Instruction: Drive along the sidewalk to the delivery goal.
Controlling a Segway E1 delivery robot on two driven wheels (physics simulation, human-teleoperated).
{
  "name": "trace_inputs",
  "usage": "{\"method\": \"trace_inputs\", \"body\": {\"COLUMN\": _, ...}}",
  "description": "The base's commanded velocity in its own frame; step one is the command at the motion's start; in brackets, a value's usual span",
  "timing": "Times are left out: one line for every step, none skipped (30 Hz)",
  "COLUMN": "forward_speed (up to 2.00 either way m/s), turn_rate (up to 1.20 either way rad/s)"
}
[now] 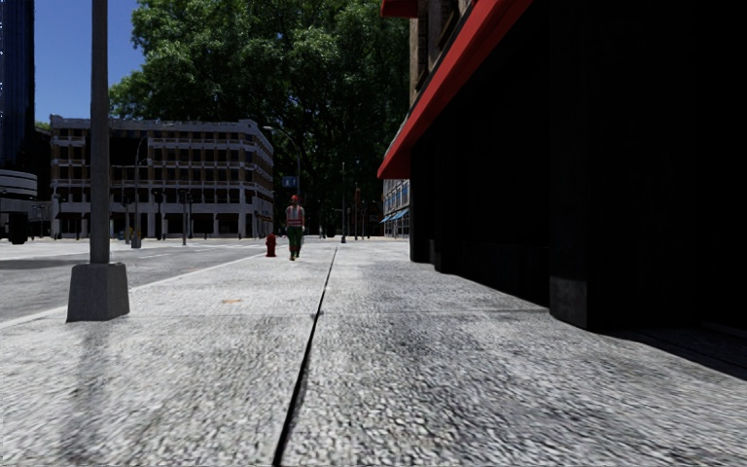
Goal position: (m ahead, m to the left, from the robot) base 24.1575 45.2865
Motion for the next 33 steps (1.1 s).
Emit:
{"method": "trace_inputs", "body": {"forward_speed": 2.00, "turn_rate": 0.00}}
{"method": "trace_inputs", "body": {"forward_speed": 2.00, "turn_rate": 0.00}}
{"method": "trace_inputs", "body": {"forward_speed": 2.00, "turn_rate": 0.00}}
{"method": "trace_inputs", "body": {"forward_speed": 2.00, "turn_rate": 0.00}}
{"method": "trace_inputs", "body": {"forward_speed": 2.00, "turn_rate": 0.00}}
{"method": "trace_inputs", "body": {"forward_speed": 2.00, "turn_rate": 0.00}}
{"method": "trace_inputs", "body": {"forward_speed": 2.00, "turn_rate": 0.00}}
{"method": "trace_inputs", "body": {"forward_speed": 2.00, "turn_rate": 0.00}}
{"method": "trace_inputs", "body": {"forward_speed": 2.00, "turn_rate": 0.00}}
{"method": "trace_inputs", "body": {"forward_speed": 2.00, "turn_rate": 0.00}}
{"method": "trace_inputs", "body": {"forward_speed": 2.00, "turn_rate": 0.00}}
{"method": "trace_inputs", "body": {"forward_speed": 2.00, "turn_rate": 0.00}}
{"method": "trace_inputs", "body": {"forward_speed": 2.00, "turn_rate": 0.00}}
{"method": "trace_inputs", "body": {"forward_speed": 2.00, "turn_rate": 0.00}}
{"method": "trace_inputs", "body": {"forward_speed": 2.00, "turn_rate": 0.00}}
{"method": "trace_inputs", "body": {"forward_speed": 2.00, "turn_rate": 0.00}}
{"method": "trace_inputs", "body": {"forward_speed": 2.00, "turn_rate": 0.00}}
{"method": "trace_inputs", "body": {"forward_speed": 2.00, "turn_rate": 0.00}}
{"method": "trace_inputs", "body": {"forward_speed": 2.00, "turn_rate": 0.00}}
{"method": "trace_inputs", "body": {"forward_speed": 2.00, "turn_rate": 0.00}}
{"method": "trace_inputs", "body": {"forward_speed": 2.00, "turn_rate": 0.00}}
{"method": "trace_inputs", "body": {"forward_speed": 2.00, "turn_rate": 0.00}}
{"method": "trace_inputs", "body": {"forward_speed": 2.00, "turn_rate": 0.00}}
{"method": "trace_inputs", "body": {"forward_speed": 2.00, "turn_rate": 0.00}}
{"method": "trace_inputs", "body": {"forward_speed": 2.00, "turn_rate": 0.00}}
{"method": "trace_inputs", "body": {"forward_speed": 2.00, "turn_rate": 0.00}}
{"method": "trace_inputs", "body": {"forward_speed": 2.00, "turn_rate": 0.00}}
{"method": "trace_inputs", "body": {"forward_speed": 2.00, "turn_rate": 0.12}}
{"method": "trace_inputs", "body": {"forward_speed": 2.00, "turn_rate": 0.21}}
{"method": "trace_inputs", "body": {"forward_speed": 2.00, "turn_rate": 0.33}}
{"method": "trace_inputs", "body": {"forward_speed": 2.00, "turn_rate": 0.37}}
{"method": "trace_inputs", "body": {"forward_speed": 2.00, "turn_rate": 0.37}}
{"method": "trace_inputs", "body": {"forward_speed": 2.00, "turn_rate": 0.38}}
